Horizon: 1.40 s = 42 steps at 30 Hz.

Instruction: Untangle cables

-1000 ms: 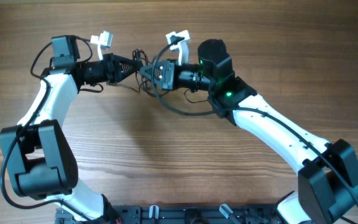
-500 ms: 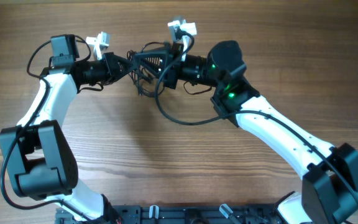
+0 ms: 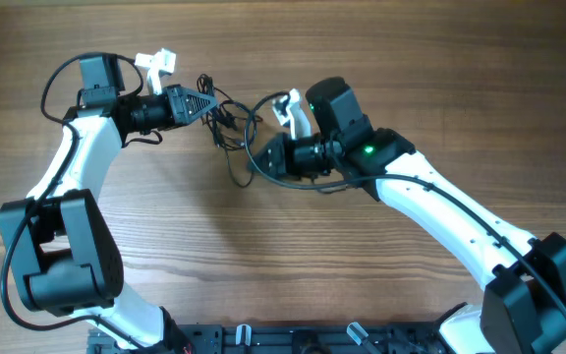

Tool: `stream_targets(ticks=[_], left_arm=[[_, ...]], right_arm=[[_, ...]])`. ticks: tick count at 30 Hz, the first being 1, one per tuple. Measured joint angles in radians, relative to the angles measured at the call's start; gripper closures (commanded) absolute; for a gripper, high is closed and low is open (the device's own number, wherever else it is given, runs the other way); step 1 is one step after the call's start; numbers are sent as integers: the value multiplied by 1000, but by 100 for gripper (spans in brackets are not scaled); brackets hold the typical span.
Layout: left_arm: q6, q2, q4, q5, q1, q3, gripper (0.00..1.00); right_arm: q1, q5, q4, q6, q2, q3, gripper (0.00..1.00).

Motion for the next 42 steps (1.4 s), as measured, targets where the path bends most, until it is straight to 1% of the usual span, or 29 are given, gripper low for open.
stream_targets(ticks=[1, 4, 6, 7, 8, 9, 10, 11, 12, 13, 17, 21, 23, 28, 31, 34, 38, 40, 42], left_arm=[[6, 0, -2, 5, 0, 0, 96], [43, 0, -15, 38, 0, 0, 96], [77, 0, -29, 75, 0, 0, 96], [114, 0, -39, 117, 0, 0, 96], [133, 0, -51, 137, 0, 0, 96], [164, 0, -74, 166, 0, 0, 96], [175, 0, -80, 175, -2, 0, 96], [192, 0, -87, 190, -4, 0, 96], [207, 0, -87, 200, -11, 0, 96], [217, 0, -89, 208, -22, 0, 96], [252, 0, -87, 227, -97, 0, 96], [268, 0, -80, 232, -151, 0, 96], [270, 0, -79, 233, -152, 0, 96], [270, 1, -76, 239, -152, 0, 95], [270, 0, -75, 242, -152, 0, 95], [270, 0, -75, 242, -152, 0, 94], [270, 1, -70, 242, -152, 0, 94], [270, 1, -68, 242, -152, 0, 94], [270, 1, -68, 242, -152, 0, 94]], right_arm=[[3, 12, -29, -18, 0, 0, 1], [9, 118, -148, -70, 0, 0, 0], [9, 246, -218, -95, -1, 0, 1], [9, 381, -246, -122, -1, 0, 1], [9, 467, -237, -160, -1, 0, 6], [9, 495, -226, -181, -1, 0, 20], [9, 515, -205, -200, -1, 0, 26], [9, 534, -171, -230, -1, 0, 38], [9, 560, -116, -285, -1, 0, 46], [9, 572, -84, -309, -1, 0, 50], [9, 642, 80, -457, -1, 0, 50], [9, 669, 145, -564, -1, 0, 49], [9, 676, 175, -612, 0, 0, 50], [9, 683, 245, -694, 50, 0, 62], [9, 684, 245, -718, 93, 0, 64], [9, 684, 244, -723, 106, 0, 64], [9, 643, 241, -728, 106, 0, 80], [9, 633, 234, -734, 106, 0, 82], [9, 629, 218, -737, 106, 0, 88]])
